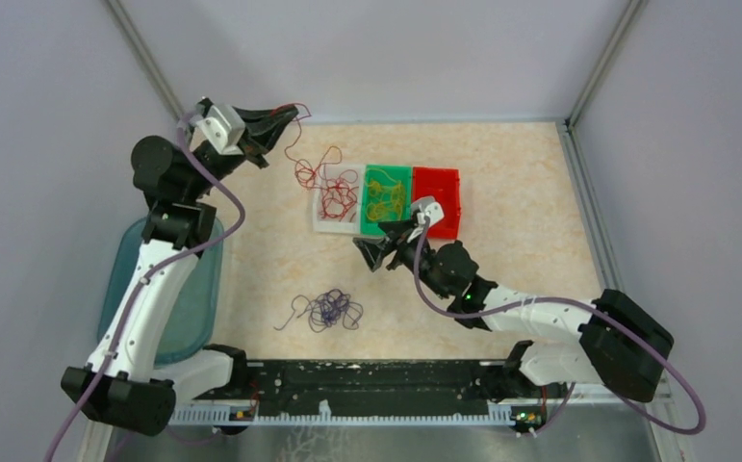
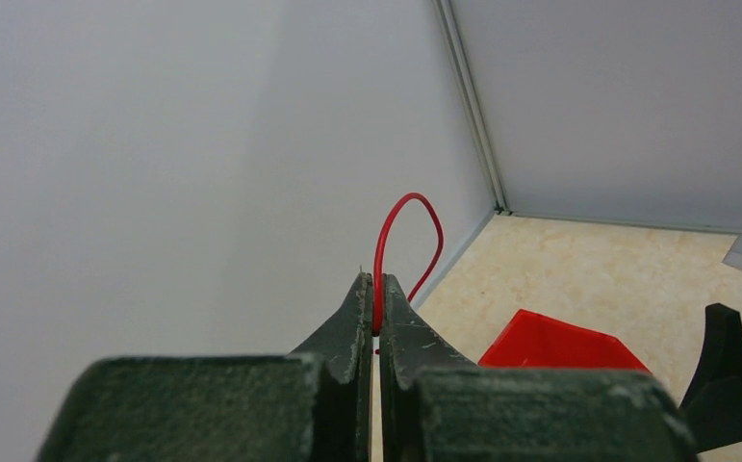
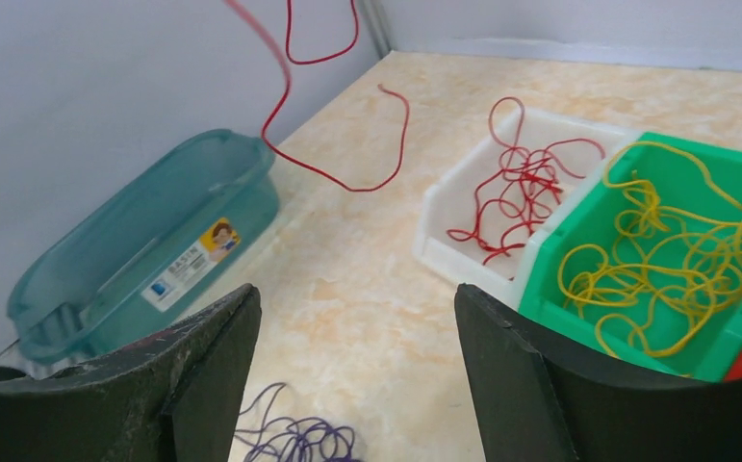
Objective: Untangle the cables
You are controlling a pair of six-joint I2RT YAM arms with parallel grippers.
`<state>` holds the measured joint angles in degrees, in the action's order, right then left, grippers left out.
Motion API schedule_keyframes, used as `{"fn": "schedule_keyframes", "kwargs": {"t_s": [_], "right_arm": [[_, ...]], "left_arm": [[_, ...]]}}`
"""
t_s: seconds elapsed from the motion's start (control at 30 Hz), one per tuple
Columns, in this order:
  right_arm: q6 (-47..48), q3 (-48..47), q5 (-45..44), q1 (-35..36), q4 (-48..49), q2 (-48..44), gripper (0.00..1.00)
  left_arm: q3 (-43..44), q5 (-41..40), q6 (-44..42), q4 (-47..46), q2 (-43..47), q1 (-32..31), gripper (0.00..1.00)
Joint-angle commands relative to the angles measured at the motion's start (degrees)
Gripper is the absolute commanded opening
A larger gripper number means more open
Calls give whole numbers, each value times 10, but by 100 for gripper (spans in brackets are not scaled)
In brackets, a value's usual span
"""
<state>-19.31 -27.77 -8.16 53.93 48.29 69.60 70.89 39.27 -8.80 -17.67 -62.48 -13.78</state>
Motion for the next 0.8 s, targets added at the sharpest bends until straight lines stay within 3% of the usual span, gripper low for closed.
{"fn": "schedule_keyframes", "kwargs": {"t_s": [0.0,0.23,0.5,0.77], "right_arm": [[28,-2,-68,-7,-22,-32,74],[48,1,-114,-9,-35,-54,74],[58,11,-142,-12,-54,-81,73],[52,28,-139,-25,-59,-99,73]], "left_arm": [[-2,3,6,-61,-39,-12,0],[-11,8,-9,-102,-112,-30,0],[60,18,-38,-91,-215,-39,0],[78,20,-81,-82,-263,-46,0]]}}
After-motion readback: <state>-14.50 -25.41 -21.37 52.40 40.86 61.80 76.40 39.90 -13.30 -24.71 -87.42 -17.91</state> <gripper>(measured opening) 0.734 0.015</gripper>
